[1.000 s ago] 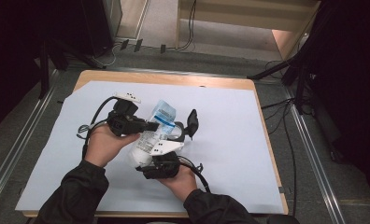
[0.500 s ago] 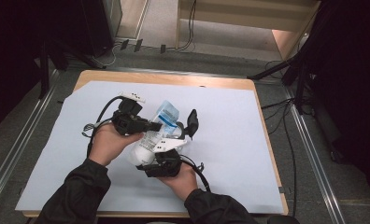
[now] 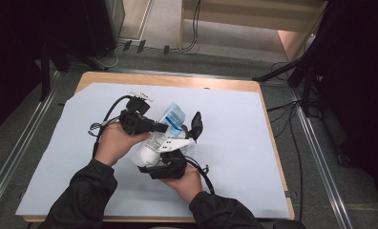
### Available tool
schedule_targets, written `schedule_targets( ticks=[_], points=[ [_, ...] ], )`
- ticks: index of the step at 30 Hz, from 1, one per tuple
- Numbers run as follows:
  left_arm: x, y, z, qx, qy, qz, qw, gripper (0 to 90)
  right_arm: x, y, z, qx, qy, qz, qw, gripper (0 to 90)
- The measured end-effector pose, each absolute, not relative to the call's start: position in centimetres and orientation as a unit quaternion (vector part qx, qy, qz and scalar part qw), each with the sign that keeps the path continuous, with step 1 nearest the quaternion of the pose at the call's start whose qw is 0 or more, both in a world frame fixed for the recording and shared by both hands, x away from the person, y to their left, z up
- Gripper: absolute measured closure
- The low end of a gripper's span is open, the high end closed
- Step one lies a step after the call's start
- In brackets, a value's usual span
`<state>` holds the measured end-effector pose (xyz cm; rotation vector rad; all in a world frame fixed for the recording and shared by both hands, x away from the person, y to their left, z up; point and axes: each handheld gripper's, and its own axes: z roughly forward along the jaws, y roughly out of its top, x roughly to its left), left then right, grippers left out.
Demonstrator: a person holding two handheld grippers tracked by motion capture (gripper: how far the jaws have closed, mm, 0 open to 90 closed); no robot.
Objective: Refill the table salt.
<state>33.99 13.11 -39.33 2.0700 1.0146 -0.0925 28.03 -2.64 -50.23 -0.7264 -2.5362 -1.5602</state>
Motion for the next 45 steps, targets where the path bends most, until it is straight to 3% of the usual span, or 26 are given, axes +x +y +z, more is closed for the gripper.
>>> schedule_targets(
  ticks=[7, 25, 31, 38, 45],
  points=[
    [33.92, 13.04, -39.56, 0.822, 0.403, -0.038, 0.400, 89.0, 27.84, -2.28, -50.28, -0.233, -0.832, -0.502, 0.033, 46.3],
    [33.64, 13.47, -39.84, 0.818, 0.399, -0.054, 0.410, 83.3, 27.97, -2.58, -49.98, -0.240, -0.814, -0.525, 0.069, 51.7],
    [33.59, 13.37, -39.87, 0.823, 0.400, -0.038, 0.401, 89.8, 28.05, -2.52, -49.93, -0.243, -0.811, -0.526, 0.075, 51.4],
    [33.74, 13.23, -40.05, 0.820, 0.409, -0.036, 0.398, 90.0, 28.00, -2.24, -49.80, -0.239, -0.820, -0.516, 0.061, 46.6],
    [33.70, 13.13, -40.10, 0.821, 0.405, -0.043, 0.399, 87.9, 28.06, -2.39, -49.83, -0.246, -0.816, -0.519, 0.063, 50.8]
  ],
)
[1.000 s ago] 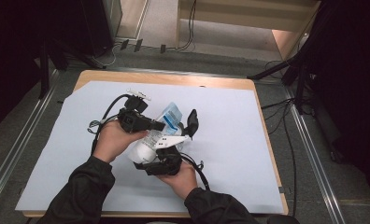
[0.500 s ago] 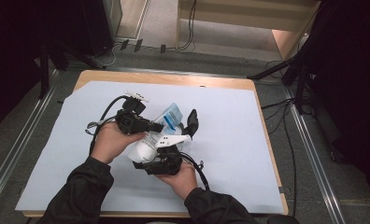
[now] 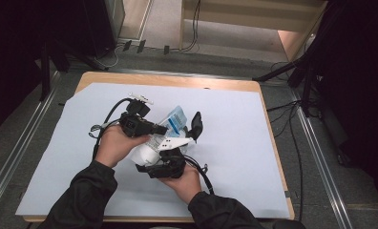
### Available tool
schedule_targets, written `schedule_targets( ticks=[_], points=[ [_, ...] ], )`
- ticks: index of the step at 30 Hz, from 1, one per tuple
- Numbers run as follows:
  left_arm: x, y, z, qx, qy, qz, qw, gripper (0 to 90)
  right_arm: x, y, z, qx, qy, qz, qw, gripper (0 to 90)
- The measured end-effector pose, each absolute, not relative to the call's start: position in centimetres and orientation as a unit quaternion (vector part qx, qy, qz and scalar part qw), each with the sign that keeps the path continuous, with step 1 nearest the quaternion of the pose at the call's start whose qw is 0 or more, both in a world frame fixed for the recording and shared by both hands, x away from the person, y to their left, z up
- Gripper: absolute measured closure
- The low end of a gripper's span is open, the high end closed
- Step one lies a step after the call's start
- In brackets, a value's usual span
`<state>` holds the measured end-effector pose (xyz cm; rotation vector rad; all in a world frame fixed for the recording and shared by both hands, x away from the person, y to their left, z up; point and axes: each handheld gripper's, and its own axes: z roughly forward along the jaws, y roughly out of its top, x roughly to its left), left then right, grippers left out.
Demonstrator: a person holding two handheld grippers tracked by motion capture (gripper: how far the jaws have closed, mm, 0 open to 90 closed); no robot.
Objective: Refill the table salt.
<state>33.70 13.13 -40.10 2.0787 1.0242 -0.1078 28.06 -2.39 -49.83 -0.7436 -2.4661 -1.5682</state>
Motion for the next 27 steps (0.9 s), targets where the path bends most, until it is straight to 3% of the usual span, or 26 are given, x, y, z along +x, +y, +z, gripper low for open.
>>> schedule_targets(
  ticks=[11, 17, 27],
  points=[
    [33.38, 13.31, -39.93, 0.825, 0.396, -0.041, 0.401, 82.9, 28.20, -2.70, -49.62, -0.252, -0.806, -0.530, 0.076, 51.5],
    [33.27, 13.31, -39.95, 0.832, 0.391, -0.030, 0.393, 89.7, 28.26, -2.69, -49.55, -0.250, -0.804, -0.533, 0.081, 51.1],
    [33.18, 13.49, -39.88, 0.829, 0.397, -0.025, 0.393, 90.0, 28.22, -2.51, -49.46, -0.245, -0.813, -0.524, 0.065, 50.2]
  ],
)
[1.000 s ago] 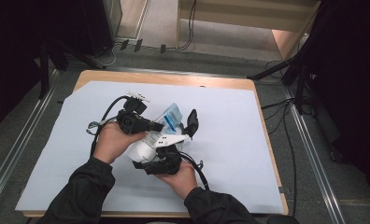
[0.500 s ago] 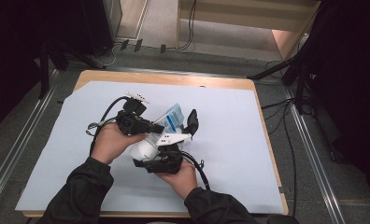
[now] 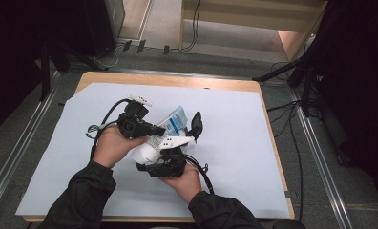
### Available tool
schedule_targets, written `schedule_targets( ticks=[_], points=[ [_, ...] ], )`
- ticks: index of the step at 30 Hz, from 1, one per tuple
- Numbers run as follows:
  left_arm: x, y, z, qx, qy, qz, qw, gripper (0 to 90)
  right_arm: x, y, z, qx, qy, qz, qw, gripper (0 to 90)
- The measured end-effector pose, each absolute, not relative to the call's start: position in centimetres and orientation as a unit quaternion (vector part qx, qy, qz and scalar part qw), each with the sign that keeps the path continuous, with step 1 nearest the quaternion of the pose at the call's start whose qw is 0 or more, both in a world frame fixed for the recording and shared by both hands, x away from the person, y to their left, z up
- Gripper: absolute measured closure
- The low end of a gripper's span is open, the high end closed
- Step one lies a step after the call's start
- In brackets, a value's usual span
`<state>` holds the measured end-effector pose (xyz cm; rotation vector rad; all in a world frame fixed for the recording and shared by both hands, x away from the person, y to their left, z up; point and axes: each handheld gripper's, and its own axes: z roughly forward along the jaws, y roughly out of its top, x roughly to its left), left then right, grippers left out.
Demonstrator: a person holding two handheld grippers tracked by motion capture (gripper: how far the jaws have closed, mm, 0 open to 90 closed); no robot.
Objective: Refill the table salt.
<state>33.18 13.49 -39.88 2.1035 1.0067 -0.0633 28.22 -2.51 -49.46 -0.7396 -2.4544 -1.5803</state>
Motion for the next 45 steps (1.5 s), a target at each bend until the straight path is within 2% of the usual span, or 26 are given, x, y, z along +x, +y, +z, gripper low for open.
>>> schedule_targets(
  ticks=[20, 34, 45],
  points=[
    [33.11, 13.40, -40.08, 0.826, 0.399, -0.033, 0.397, 87.8, 28.29, -2.65, -49.37, -0.254, -0.804, -0.531, 0.085, 51.6],
    [33.17, 13.46, -40.14, 0.824, 0.408, -0.031, 0.392, 90.0, 28.03, -2.39, -49.32, -0.240, -0.811, -0.528, 0.073, 49.8],
    [33.15, 13.39, -40.11, 0.824, 0.405, -0.029, 0.396, 90.0, 28.10, -2.53, -49.26, -0.245, -0.807, -0.532, 0.075, 52.6]
  ],
)
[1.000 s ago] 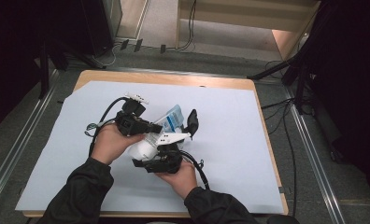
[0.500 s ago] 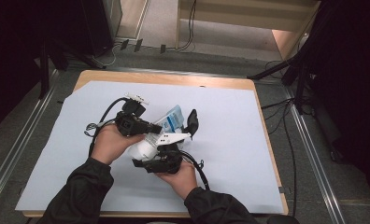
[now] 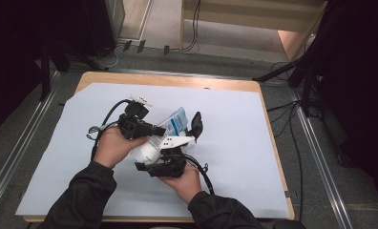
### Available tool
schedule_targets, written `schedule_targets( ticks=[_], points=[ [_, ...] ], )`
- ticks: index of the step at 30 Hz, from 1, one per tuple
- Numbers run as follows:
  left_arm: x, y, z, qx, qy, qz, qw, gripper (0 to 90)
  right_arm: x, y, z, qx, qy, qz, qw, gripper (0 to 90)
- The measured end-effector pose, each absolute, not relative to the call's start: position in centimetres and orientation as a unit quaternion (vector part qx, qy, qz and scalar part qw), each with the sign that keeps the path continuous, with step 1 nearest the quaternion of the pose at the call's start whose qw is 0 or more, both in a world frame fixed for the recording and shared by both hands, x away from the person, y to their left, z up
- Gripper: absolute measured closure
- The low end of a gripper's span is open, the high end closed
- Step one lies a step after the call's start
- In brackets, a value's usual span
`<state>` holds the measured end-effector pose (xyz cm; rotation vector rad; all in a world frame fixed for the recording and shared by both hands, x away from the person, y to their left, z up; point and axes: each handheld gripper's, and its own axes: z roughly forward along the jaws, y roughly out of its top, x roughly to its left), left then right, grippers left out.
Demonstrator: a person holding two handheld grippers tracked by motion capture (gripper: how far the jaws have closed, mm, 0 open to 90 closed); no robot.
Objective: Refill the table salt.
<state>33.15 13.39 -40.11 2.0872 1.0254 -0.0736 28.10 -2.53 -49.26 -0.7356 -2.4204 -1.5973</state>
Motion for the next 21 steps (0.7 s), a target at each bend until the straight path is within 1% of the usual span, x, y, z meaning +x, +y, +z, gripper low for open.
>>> schedule_targets(
  ticks=[21],
  points=[
    [33.17, 13.43, -40.23, 0.824, 0.401, -0.032, 0.399, 89.3, 28.08, -2.57, -49.20, -0.248, -0.806, -0.532, 0.076, 52.9]
  ],
)
